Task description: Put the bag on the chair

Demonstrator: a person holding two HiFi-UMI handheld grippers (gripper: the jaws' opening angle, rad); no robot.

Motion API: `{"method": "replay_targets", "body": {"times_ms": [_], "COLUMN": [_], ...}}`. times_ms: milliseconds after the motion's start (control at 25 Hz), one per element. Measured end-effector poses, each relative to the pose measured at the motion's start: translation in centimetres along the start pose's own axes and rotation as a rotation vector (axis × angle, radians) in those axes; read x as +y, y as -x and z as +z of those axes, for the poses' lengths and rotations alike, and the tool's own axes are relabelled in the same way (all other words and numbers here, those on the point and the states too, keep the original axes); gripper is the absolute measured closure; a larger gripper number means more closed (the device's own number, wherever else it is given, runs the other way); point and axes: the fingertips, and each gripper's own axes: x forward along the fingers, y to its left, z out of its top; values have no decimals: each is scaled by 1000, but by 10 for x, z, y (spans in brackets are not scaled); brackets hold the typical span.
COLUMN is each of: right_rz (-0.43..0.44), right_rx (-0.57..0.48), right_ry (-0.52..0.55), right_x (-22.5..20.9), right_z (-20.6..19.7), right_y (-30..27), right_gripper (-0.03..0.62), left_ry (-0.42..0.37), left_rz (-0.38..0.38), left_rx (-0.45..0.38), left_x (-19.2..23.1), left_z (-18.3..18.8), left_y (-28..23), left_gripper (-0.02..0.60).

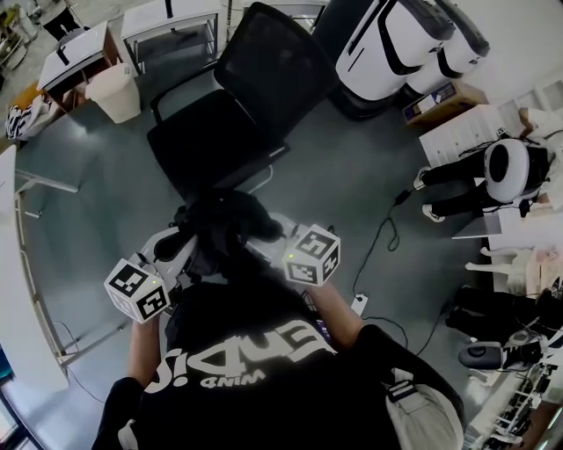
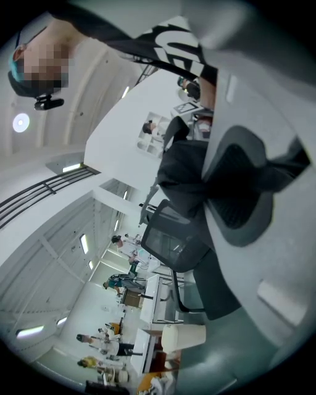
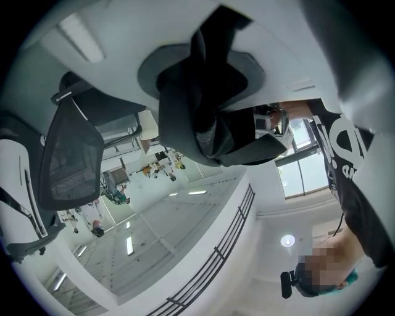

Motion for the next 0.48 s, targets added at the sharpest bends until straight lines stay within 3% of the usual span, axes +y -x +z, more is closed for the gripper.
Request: {"method": "replay_targets", "body": {"times_ms": [200,480], "right_rz": [0,-31], "right_rx": [19,5], "right_ry": [23,87], "right_x": [-14,-6], "right_z": [23,67], "right_y": [1,1], "right_gripper": [514,514], "left_ry": [-14,-41], "left_rz": [20,-49], "left_rx": [-13,-34], "left_x": [2,-4], "left_z": [21,61], "left_y": [-12,-4], "left_gripper": [535,535]}}
